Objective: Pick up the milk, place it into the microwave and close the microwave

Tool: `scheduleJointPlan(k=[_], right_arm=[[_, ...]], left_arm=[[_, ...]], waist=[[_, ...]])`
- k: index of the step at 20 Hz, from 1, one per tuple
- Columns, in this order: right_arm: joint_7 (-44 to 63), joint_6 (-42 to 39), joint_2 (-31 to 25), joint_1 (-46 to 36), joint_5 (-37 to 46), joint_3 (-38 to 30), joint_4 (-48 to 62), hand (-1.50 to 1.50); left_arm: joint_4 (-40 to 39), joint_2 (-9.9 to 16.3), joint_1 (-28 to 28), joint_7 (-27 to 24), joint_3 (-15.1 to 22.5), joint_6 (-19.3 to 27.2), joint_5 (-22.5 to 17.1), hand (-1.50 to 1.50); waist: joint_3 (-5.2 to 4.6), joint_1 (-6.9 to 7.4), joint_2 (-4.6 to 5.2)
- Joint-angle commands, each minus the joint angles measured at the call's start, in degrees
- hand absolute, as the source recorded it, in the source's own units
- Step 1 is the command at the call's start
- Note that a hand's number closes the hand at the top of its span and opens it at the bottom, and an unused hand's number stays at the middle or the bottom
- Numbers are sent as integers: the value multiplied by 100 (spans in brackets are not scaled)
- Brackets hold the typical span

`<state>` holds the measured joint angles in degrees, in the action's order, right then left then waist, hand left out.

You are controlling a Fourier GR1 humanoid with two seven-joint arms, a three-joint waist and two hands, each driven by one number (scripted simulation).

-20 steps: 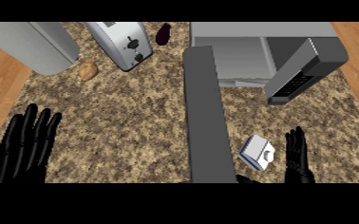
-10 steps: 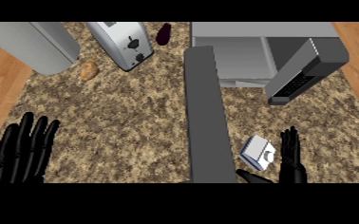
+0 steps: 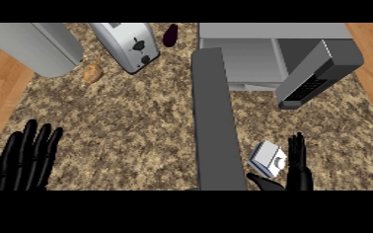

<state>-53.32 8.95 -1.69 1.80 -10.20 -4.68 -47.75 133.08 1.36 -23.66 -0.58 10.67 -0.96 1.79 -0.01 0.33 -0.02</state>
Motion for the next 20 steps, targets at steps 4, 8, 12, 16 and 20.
scheduleJointPlan(k=[4, 8, 12, 16, 20], right_arm=[[-872, -406, -326, -542, 331, -5, 1247, 150], [-1510, 329, 4, -171, 680, 143, 965, 150], [-1338, -761, 21, -187, 496, 403, 660, 150], [-1189, -1055, -175, -632, 481, 411, 787, 150], [-1629, -1800, -592, -303, 616, 651, 799, 150]], left_arm=[[-82, 43, -29, -198, -94, -139, -187, -150], [21, 25, -148, -69, 5, -86, -75, -150], [-336, -41, 95, -305, -155, -11, -30, -150], [267, 204, -371, -67, -291, -285, -463, -150], [59, -46, -322, -223, 60, -49, 0, -150]], waist=[[8, 53, 15], [6, 18, 1], [3, -17, 3], [5, 45, -1], [7, 9, 0]])
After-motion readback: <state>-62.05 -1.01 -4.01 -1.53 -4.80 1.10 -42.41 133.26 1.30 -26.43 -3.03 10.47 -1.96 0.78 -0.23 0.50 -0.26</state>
